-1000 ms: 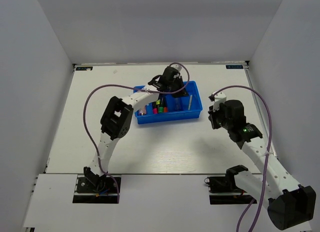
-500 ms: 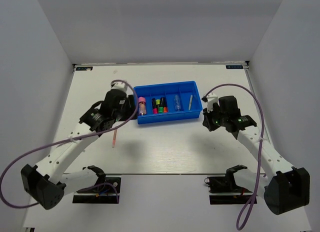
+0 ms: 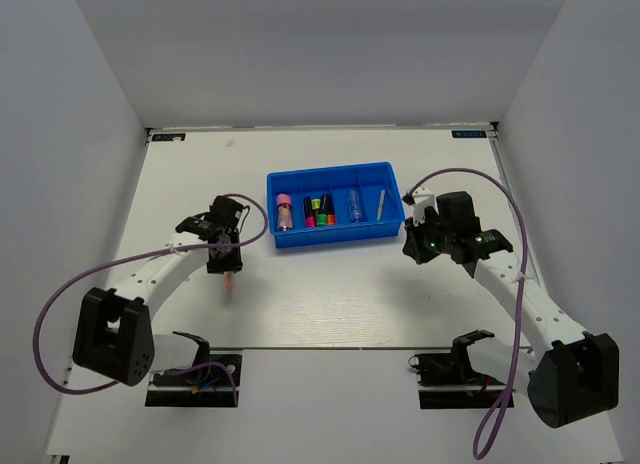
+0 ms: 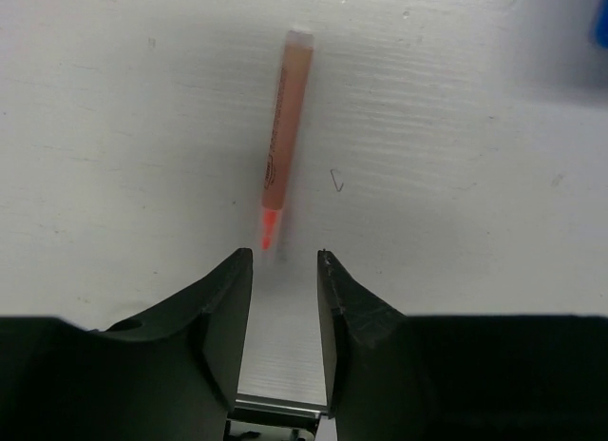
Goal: Sort the stationery into containers
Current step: Pick up the pen from the center of the board.
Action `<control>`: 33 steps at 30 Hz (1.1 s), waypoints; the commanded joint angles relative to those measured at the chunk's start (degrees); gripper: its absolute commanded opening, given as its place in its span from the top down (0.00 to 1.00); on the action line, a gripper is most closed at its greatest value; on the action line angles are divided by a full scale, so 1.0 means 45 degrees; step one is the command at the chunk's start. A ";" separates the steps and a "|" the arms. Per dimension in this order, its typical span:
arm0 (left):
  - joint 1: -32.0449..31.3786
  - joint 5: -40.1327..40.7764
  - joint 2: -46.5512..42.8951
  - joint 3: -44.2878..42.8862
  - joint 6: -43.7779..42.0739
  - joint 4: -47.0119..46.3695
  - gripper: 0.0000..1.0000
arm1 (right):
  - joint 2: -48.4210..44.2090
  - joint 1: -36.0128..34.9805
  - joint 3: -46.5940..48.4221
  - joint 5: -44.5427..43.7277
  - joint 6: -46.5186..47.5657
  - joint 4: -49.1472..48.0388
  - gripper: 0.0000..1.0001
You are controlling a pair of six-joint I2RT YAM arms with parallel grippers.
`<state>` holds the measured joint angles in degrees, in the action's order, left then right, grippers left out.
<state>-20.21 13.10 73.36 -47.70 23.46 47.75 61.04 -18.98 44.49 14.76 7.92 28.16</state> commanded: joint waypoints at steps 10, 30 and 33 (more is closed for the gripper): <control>0.0877 -0.1057 0.2661 -0.0863 -0.0741 -0.1137 0.56 | -0.0125 0.0019 0.0192 0.0000 -0.0003 0.0070 1.00; 0.1073 -0.0529 0.4107 -0.0728 -0.0800 -0.1372 0.78 | -0.0516 0.0293 0.0152 0.0176 -0.0081 0.0089 1.00; 0.1073 -0.0548 0.4205 -0.0825 -0.0606 -0.1314 0.95 | -0.0536 0.0409 0.0152 0.0235 -0.0101 0.0089 0.90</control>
<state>-15.75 10.11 91.24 -50.83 19.99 42.37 59.83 -17.74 44.47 14.83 7.77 28.60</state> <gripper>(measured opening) 0.200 0.070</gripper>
